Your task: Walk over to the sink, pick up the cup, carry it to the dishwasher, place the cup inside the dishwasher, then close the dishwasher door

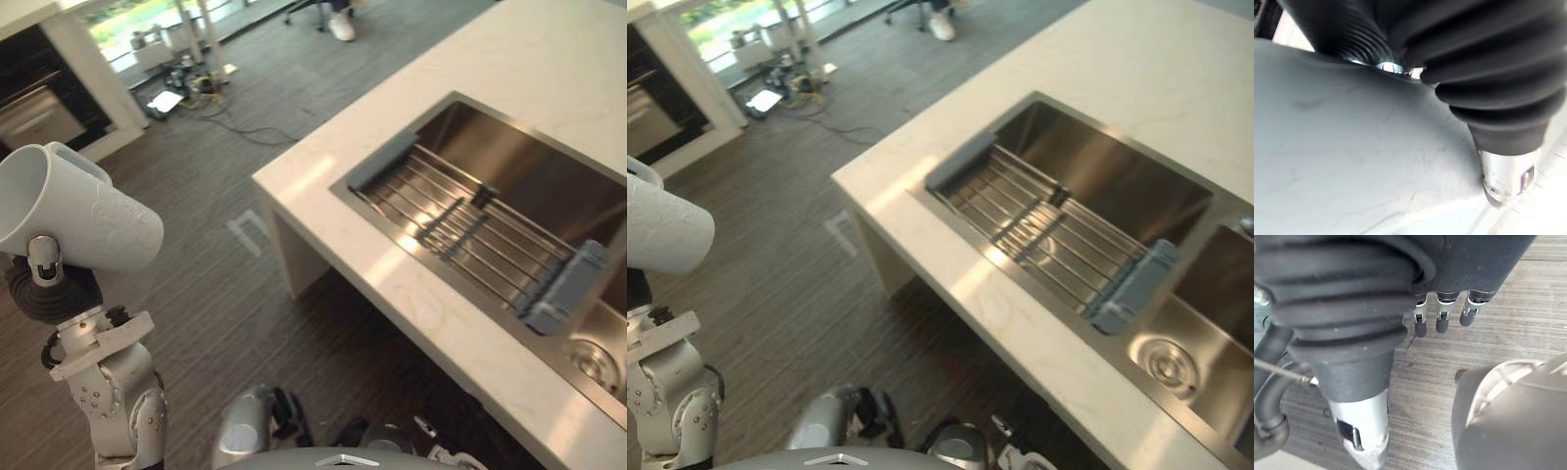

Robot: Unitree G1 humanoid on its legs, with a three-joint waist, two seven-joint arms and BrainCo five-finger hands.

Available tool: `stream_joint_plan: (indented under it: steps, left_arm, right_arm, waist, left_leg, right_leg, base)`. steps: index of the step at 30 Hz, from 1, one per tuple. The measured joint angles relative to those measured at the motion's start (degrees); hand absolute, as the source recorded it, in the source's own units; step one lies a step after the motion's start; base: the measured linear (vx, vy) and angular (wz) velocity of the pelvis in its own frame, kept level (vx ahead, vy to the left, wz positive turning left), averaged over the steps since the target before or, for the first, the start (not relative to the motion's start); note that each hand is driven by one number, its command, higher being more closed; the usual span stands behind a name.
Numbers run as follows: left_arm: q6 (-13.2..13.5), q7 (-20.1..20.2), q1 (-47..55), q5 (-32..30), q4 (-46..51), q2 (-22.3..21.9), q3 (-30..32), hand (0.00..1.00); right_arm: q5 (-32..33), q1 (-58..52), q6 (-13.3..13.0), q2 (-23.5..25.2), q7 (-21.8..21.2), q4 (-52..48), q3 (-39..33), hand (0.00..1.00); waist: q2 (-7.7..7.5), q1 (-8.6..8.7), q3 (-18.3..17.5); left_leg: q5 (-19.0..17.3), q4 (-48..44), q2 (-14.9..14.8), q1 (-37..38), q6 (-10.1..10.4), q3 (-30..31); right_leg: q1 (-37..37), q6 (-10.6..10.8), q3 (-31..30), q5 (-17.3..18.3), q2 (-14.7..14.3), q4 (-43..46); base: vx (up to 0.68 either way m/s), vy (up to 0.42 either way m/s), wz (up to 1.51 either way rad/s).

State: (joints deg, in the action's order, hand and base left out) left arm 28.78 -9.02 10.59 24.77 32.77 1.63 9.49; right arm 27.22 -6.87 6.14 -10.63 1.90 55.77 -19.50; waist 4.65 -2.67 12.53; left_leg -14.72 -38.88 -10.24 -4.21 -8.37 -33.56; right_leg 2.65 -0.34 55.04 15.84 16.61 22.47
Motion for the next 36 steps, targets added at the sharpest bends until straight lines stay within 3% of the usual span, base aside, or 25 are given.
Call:
stream_joint_plan:
  steps: [2,4,6,7,8,9,10,11,13,15,16,17,18,19,20,21,22,25,27,30,31,33,34,35,36]
  left_arm:
    - [0.07,2.00,-0.60,0.64,-0.75,-1.82,-2.01,1.00]
    - [-0.02,4.35,-2.15,3.11,-4.86,-3.29,-6.58,1.00]
    - [0.80,6.02,-1.51,5.33,-7.10,-4.83,-9.31,1.00]
    - [1.70,5.99,-1.97,6.27,-7.15,-5.08,-8.93,1.00]
    - [2.77,6.17,-4.17,7.58,-7.11,-4.04,-8.27,1.00]
    - [2.28,6.37,-6.15,7.57,-8.00,-1.49,-9.28,1.00]
    - [1.62,7.05,-6.86,7.53,-11.98,-2.18,-11.82,1.00]
    - [-0.56,7.05,-5.81,7.04,-12.68,-2.00,-14.48,1.00]
    - [-1.33,7.26,-4.12,6.41,-12.67,-2.17,-16.50,1.00]
    - [-1.02,6.52,-4.67,6.39,-12.66,-1.86,-17.86,1.00]
    - [-0.18,6.37,-4.95,6.49,-13.03,-1.18,-18.41,1.00]
    - [0.94,6.51,-6.50,6.47,-13.38,-0.70,-19.26,1.00]
    - [1.40,7.03,-9.27,6.60,-14.90,-0.66,-20.96,1.00]
    - [1.46,7.41,-10.48,6.62,-16.07,-0.64,-21.83,1.00]
    - [0.89,8.06,-11.76,6.61,-18.56,-0.25,-23.40,1.00]
    - [-0.02,8.34,-11.73,6.57,-18.91,0.61,-24.09,1.00]
    - [-0.78,8.75,-10.84,6.50,-19.14,0.51,-24.68,1.00]
    - [-2.54,9.83,-10.57,6.33,-18.65,0.13,-26.74,1.00]
    - [-3.73,10.44,-10.88,5.92,-18.18,0.33,-27.79,1.00]
    - [-5.35,10.62,-10.79,4.17,-14.05,0.99,-28.24,1.00]
    - [-5.73,10.64,-10.74,4.09,-11.61,1.68,-28.20,1.00]
    - [-5.77,10.69,-8.20,3.76,-8.63,3.46,-27.54,1.00]
    - [-5.77,10.68,-6.96,3.71,-8.08,3.74,-27.54,1.00]
    - [-6.33,10.66,-6.00,3.67,-6.97,3.07,-28.28,1.00]
    - [-6.76,10.68,-4.44,3.71,-6.68,2.46,-28.64,1.00]
  right_arm:
    - [0.17,-1.62,0.31,-0.99,0.03,-2.74,0.06,0.00]
    - [1.89,-4.67,0.32,-0.74,1.13,-5.76,-0.25,0.00]
    - [3.65,-6.95,-0.40,-1.53,2.88,-6.85,-0.57,0.00]
    - [4.35,-5.00,-0.17,-1.91,3.31,-6.94,-1.09,0.00]
    - [5.08,-1.71,0.34,-0.73,4.11,-7.61,-0.97,0.00]
    - [5.11,-2.08,0.40,1.57,4.64,-9.02,0.20,0.00]
    - [5.07,-2.63,0.67,1.37,4.92,-9.53,1.25,0.00]
    - [5.09,-2.80,1.56,1.42,5.51,-10.25,2.22,0.00]
    - [5.08,-2.68,2.08,0.90,6.40,-10.18,2.41,0.00]
    - [4.92,-3.42,2.67,0.98,6.85,-9.08,2.42,0.00]
    - [4.71,-3.89,1.31,2.12,6.94,-9.11,2.18,0.00]
    - [5.18,-3.78,1.28,3.34,6.63,-9.88,2.46,0.00]
    - [6.20,-3.33,0.87,4.30,6.79,-9.69,2.47,0.00]
    - [6.80,-3.37,0.80,4.69,6.93,-9.34,2.47,0.00]
    - [7.56,-3.55,0.16,5.70,6.98,-8.59,2.57,0.00]
    - [8.56,-3.63,0.02,6.52,7.01,-8.10,3.73,0.00]
    - [9.04,-2.71,-0.14,6.30,7.01,-7.17,5.00,0.00]
    - [9.51,-1.28,-0.12,5.61,7.04,-7.75,5.83,0.00]
    - [9.62,-1.29,0.31,5.93,7.18,-8.00,5.95,0.00]
    - [9.62,-1.70,0.42,6.82,7.19,-8.84,7.62,0.00]
    - [9.62,-2.11,0.56,6.84,6.97,-10.32,8.64,0.00]
    - [9.60,-4.18,1.62,7.81,6.93,-11.69,9.31,0.00]
    - [9.54,-5.06,1.96,7.93,6.99,-12.32,9.64,0.00]
    - [9.37,-6.01,2.41,6.54,7.03,-14.40,10.11,0.00]
    - [9.10,-6.91,3.33,5.47,7.14,-15.62,10.33,0.00]
  waist:
    - [2.10,1.32,-3.10]
    - [1.57,1.54,-4.27]
    - [1.48,2.86,-6.08]
    - [2.67,2.52,-5.91]
    - [3.37,1.84,-6.24]
    - [-0.63,1.95,-5.53]
    - [1.41,2.83,-5.56]
    - [0.23,3.31,-5.46]
    - [-0.06,3.10,-5.17]
    - [-0.60,1.96,-5.31]
    - [0.11,2.57,-5.55]
    - [0.88,3.64,-6.14]
    - [0.49,3.90,-5.56]
    - [0.08,3.93,-5.29]
    - [-1.70,4.22,-4.76]
    - [-4.73,4.52,-4.82]
    - [-5.06,4.17,-4.65]
    - [-1.70,2.76,-4.46]
    - [-1.50,2.79,-4.50]
    - [-3.62,2.68,-2.98]
    - [-3.43,2.58,-2.81]
    - [-5.12,2.87,-4.31]
    - [-4.79,2.67,-5.00]
    - [-2.37,3.79,-5.18]
    - [-0.11,3.69,-4.72]
  left_leg:
    - [5.05,5.24,-5.03,7.38,2.00,-4.73]
    - [6.09,8.64,-4.40,9.08,1.40,-12.42]
    - [5.70,14.57,-1.78,11.84,1.35,-13.44]
    - [4.10,16.49,-3.51,12.50,2.80,-13.52]
    - [1.54,17.40,-6.35,11.73,6.73,-14.41]
    - [0.08,18.04,-5.28,12.37,9.93,-14.17]
    - [-1.62,20.27,-7.09,13.57,14.55,-11.81]
    - [-1.15,25.49,-3.93,15.05,17.26,-10.14]
    - [0.67,32.84,0.75,15.27,16.97,-6.38]
    - [8.18,38.34,6.55,17.45,11.03,3.21]
    - [7.89,36.72,5.33,15.90,10.26,7.89]
    - [7.89,34.48,3.09,12.71,10.06,13.85]
    - [8.16,33.64,2.36,10.59,9.87,19.32]
    - [8.19,33.62,2.48,10.24,9.84,21.70]
    - [8.12,33.25,3.86,10.41,9.97,25.66]
    - [7.58,32.20,6.47,10.51,10.95,27.18]
    - [5.06,30.29,6.78,11.05,11.69,28.26]
    - [2.56,26.60,3.99,9.55,12.42,28.05]
    - [1.93,25.06,3.26,9.71,12.56,27.65]
    - [-1.93,19.73,2.53,10.52,12.69,27.42]
    - [-8.23,17.13,2.26,10.02,12.27,29.17]
    - [-11.86,14.59,2.25,10.15,12.72,29.10]
    - [-12.09,13.35,1.95,11.08,12.79,28.64]
    - [-11.47,-3.75,-0.88,5.53,10.95,29.75]
    - [-5.36,-17.36,-3.31,-1.88,7.69,29.45]
  right_leg:
    - [0.13,1.10,8.55,0.90,3.49,3.52]
    - [4.41,0.87,13.83,-0.26,9.15,8.65]
    - [2.47,-3.03,14.61,0.77,18.25,26.80]
    - [-1.06,-0.59,14.49,3.36,15.14,26.44]
    - [-6.92,-2.09,16.89,4.15,6.66,14.69]
    - [-7.74,-7.99,18.77,-6.58,2.58,-1.43]
    - [-4.24,-7.65,21.16,-8.92,0.87,-2.19]
    - [-1.93,-6.96,21.97,-9.43,1.59,-3.85]
    - [0.99,-6.20,20.59,-11.64,3.80,-3.37]
    - [0.79,-7.27,5.58,-12.96,12.24,8.85]
    - [-2.04,-3.08,-6.07,-8.64,9.57,8.73]
    - [-5.53,0.39,-22.51,-3.36,0.34,5.21]
    - [-8.21,1.48,-34.37,-1.71,-7.53,3.13]
    - [-9.01,1.66,-38.82,-1.68,-10.39,1.84]
    - [-9.34,1.77,-45.01,-4.58,-13.78,-3.17]
    - [-9.39,1.34,-47.76,-12.86,-13.73,-7.66]
    - [-8.42,0.91,-47.70,-11.47,-13.10,-7.20]
    - [-7.57,0.23,-47.99,-12.67,-15.48,-7.56]
    - [-7.44,0.06,-48.25,-12.56,-15.99,-5.85]
    - [-7.71,-0.46,-48.33,-8.25,-15.92,1.63]
    - [-9.06,-0.27,-47.91,-3.99,-15.94,6.02]
    - [-8.85,-0.22,-46.48,1.75,-16.11,8.62]
    - [-7.50,-0.80,-46.18,2.65,-16.70,6.76]
    - [-6.53,-1.73,-44.49,3.81,-18.51,6.37]
    - [-5.91,-2.23,-44.21,5.20,-19.12,7.52]
  base:
    - [0.02,0.171,2.40]
    - [-0.03,0.202,2.54]
    - [0.01,0.252,1.95]
    - [-0.03,0.205,1.04]
    - [-0.07,0.005,0.45]
    - [-0.10,0.029,0.98]
    - [-0.10,0.101,1.49]
    - [-0.14,0.223,1.66]
    - [-0.15,0.236,1.40]
    - [-0.15,0.267,1.66]
    - [-0.06,0.168,2.31]
    - [0.07,0.010,2.71]
    - [0.08,-0.014,2.44]
    - [0.09,-0.015,2.19]
    - [0.07,-0.034,1.69]
    - [0.12,-0.089,1.51]
    - [0.13,-0.063,0.71]
    - [0.16,0.018,0.05]
    - [0.03,0.030,0.07]
    - [-0.01,0.016,0.02]
    - [-0.04,0.006,-0.02]
    - [-0.01,-0.077,0.00]
    - [0.12,-0.089,0.24]
    - [0.20,-0.024,0.22]
    - [0.21,-0.005,0.24]
